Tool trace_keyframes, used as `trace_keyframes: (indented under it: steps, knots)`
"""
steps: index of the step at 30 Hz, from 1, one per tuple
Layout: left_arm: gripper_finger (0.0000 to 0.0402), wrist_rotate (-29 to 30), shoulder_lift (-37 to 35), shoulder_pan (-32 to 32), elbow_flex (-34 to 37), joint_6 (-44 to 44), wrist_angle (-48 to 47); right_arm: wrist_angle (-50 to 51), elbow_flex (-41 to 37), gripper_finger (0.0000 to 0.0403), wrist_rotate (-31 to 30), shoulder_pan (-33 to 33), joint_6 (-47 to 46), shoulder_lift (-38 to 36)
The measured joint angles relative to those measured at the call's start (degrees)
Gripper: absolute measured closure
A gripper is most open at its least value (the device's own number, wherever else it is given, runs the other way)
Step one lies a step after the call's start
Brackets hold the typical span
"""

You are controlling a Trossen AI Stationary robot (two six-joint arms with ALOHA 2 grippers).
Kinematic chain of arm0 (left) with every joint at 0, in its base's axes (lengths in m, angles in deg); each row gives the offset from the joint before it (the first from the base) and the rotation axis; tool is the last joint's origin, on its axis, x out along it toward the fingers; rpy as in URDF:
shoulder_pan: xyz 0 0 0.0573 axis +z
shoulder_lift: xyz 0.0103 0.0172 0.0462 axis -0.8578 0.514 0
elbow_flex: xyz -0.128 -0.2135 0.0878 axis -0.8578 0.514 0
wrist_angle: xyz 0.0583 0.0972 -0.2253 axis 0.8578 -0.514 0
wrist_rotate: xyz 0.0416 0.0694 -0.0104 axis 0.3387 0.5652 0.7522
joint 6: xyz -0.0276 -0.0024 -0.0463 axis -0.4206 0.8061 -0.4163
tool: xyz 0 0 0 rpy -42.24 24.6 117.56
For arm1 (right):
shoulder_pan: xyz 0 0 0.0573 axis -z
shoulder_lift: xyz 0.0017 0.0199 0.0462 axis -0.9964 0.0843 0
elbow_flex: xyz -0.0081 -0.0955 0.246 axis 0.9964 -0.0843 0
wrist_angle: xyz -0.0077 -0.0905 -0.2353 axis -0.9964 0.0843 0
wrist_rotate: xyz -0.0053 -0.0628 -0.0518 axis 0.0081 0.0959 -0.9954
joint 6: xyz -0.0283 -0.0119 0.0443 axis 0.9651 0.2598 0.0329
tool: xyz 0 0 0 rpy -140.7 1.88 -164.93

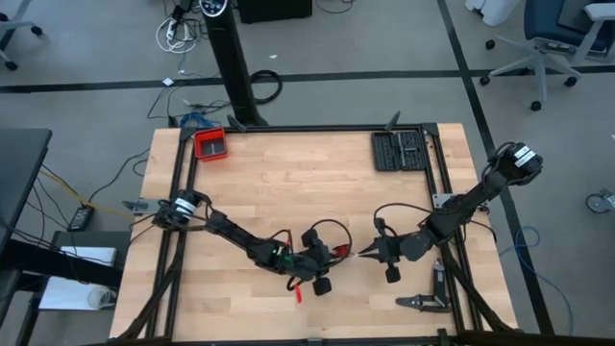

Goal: Coil cords
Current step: Coil the red wire onto the spool

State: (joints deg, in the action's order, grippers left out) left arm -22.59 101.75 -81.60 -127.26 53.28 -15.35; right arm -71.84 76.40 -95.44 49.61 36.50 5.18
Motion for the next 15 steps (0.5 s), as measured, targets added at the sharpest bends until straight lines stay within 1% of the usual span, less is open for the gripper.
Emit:
trace_keyframes:
  steps: [9,13,15]
  knots:
    - [0.0330,-0.3,0.0,-0.1,0.0,0.0,0.8,-0.8,0.0,0.0382,0.0,-0.3,0.1,0.0]
    - [0.0330,-2.7,0.0,-0.3,0.0,0.3,0.6,-0.8,0.0,0.0382,0.0,-0.3,0.1,0.0]
    - [0.0330,-4.0,-0.2,-0.3,0.0,0.4,-0.9,-0.8,0.0,0.0382,0.0,-0.3,0.1,0.0]
